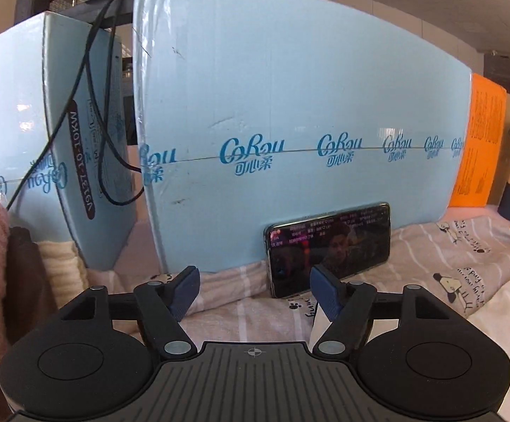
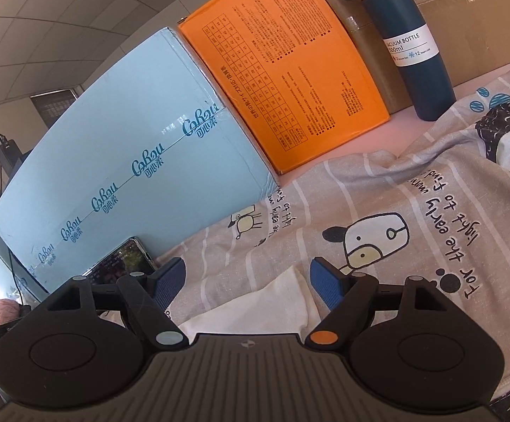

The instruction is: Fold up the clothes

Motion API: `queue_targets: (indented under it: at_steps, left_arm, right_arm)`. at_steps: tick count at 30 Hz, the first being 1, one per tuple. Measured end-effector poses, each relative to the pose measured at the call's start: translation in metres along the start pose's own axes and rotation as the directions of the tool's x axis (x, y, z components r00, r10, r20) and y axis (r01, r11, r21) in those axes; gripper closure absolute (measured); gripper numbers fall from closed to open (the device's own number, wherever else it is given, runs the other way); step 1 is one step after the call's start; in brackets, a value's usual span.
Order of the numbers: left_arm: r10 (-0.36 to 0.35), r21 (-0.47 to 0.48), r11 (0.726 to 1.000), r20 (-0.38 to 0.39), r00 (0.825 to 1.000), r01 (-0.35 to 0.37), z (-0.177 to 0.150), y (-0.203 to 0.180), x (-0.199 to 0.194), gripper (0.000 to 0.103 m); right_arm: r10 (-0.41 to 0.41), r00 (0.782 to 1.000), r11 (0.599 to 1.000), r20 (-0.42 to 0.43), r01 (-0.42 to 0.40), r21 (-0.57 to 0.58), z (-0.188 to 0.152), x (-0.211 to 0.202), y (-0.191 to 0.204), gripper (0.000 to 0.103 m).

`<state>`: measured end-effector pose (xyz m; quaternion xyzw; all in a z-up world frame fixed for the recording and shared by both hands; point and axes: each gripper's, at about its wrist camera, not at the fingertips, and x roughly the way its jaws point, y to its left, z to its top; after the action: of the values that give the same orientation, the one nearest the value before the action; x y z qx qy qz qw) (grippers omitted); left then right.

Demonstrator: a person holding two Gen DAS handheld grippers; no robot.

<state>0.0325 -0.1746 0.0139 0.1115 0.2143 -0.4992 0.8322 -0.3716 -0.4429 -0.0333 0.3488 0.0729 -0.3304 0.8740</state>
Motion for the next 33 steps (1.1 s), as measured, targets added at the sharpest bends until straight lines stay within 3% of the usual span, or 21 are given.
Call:
queue_targets:
  at_steps: [2, 11, 15, 16, 18, 19, 20, 22, 33]
  left_arm:
    - [-0.013, -0.03, 0.999, -0.003, 1.0, 0.013, -0.011, 0.004, -0.022, 0.028]
    - [0.01, -0.182, 0.982, -0.175, 0.985, -0.042, -0.072, 0.024, -0.036, 0.026]
    - [0.053, -0.137, 0.988, -0.156, 0.986, -0.075, -0.078, 0.014, -0.038, 0.027]
    - [0.068, -0.113, 0.99, -0.157, 0.985, -0.086, -0.079, 0.01, -0.038, 0.029]
    - [0.088, -0.06, 0.993, -0.155, 0.984, -0.098, -0.08, 0.002, -0.038, 0.043]
    - [0.086, -0.047, 0.995, -0.15, 0.985, -0.093, -0.08, 0.0, -0.039, 0.061]
    - [0.086, -0.036, 0.995, -0.145, 0.986, -0.092, -0.08, -0.002, -0.041, 0.07]
    - [0.107, -0.032, 0.993, -0.139, 0.985, -0.112, -0.08, -0.002, -0.043, 0.077]
    - [0.125, -0.071, 0.988, -0.136, 0.983, -0.136, -0.082, 0.007, -0.048, 0.074]
  right_arm:
    - [-0.006, 1.0, 1.0, 0.002, 0.006, 0.002, 0.0, 0.0, 0.0, 0.026]
    - [-0.021, 1.0, 1.0, 0.0, 0.021, 0.009, -0.001, 0.0, -0.001, 0.026]
    - [-0.033, 0.999, 0.999, 0.003, 0.033, 0.01, -0.002, 0.001, -0.001, 0.026]
    - [-0.033, 0.999, 0.999, 0.0, 0.033, 0.009, -0.002, 0.001, -0.001, 0.026]
    - [-0.041, 0.999, 0.999, -0.004, 0.041, 0.01, -0.003, 0.002, -0.001, 0.026]
    - [-0.047, 0.999, 0.999, -0.005, 0.047, 0.009, -0.003, 0.003, -0.001, 0.026]
    - [-0.052, 0.999, 0.999, -0.004, 0.052, 0.009, -0.003, 0.003, -0.001, 0.026]
    - [-0.056, 0.998, 0.998, 0.002, 0.056, 0.009, -0.003, 0.002, -0.001, 0.026]
    - [-0.097, 0.995, 0.994, 0.002, 0.097, -0.047, 0.003, -0.009, 0.006, 0.026]
